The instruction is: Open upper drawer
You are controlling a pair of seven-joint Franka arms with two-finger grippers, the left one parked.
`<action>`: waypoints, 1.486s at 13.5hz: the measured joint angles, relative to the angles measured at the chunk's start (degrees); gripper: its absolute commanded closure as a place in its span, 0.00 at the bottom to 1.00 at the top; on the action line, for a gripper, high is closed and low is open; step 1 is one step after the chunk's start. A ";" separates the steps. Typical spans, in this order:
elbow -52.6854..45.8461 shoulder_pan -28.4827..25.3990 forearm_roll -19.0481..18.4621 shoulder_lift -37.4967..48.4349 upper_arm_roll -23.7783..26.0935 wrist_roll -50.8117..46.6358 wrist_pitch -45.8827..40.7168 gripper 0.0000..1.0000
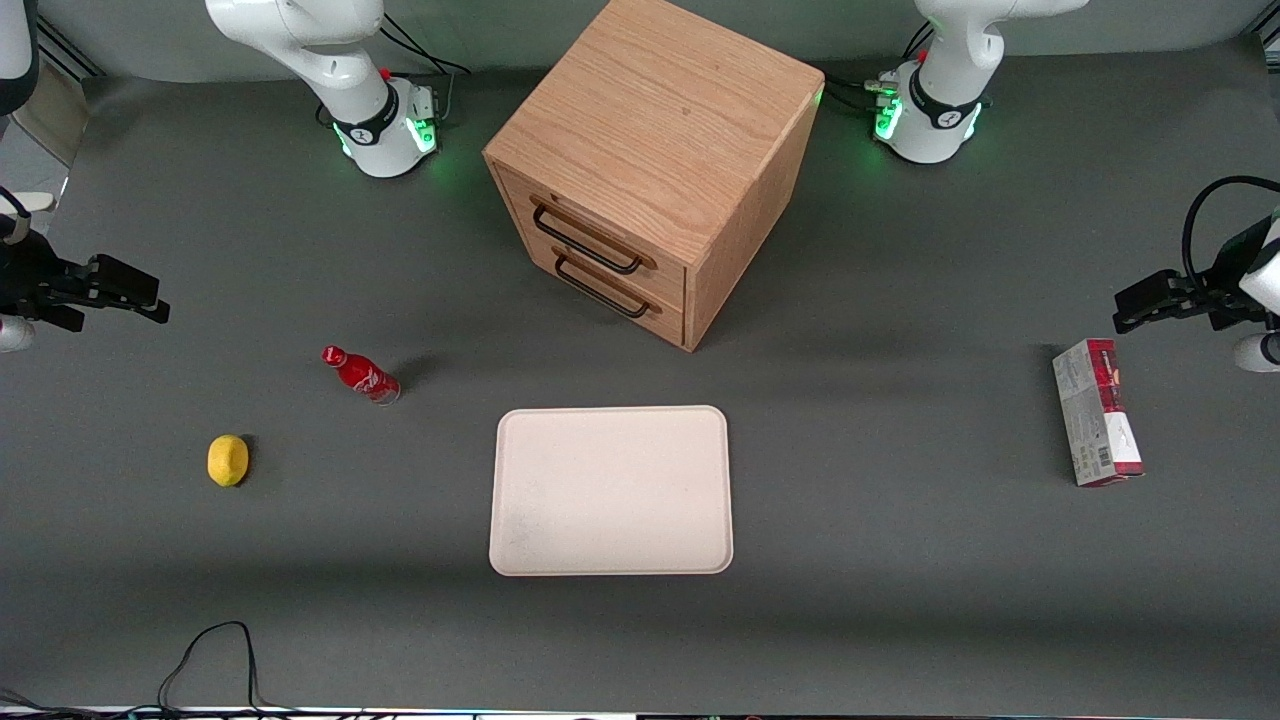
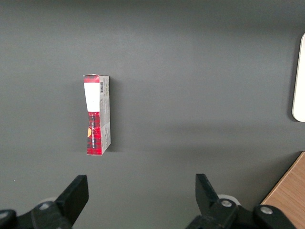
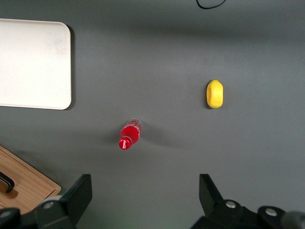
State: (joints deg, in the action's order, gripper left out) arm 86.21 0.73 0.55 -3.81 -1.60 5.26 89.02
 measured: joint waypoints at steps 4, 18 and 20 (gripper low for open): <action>0.00 0.00 0.00 -0.02 0.00 0.00 -0.01 0.00; -1.80 -25.86 0.02 -5.90 2.82 -0.72 1.04 0.00; -1.83 -30.68 0.02 -7.03 2.85 -0.74 2.53 0.00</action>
State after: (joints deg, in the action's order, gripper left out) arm 84.37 -29.95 0.57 -10.84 1.24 4.51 91.55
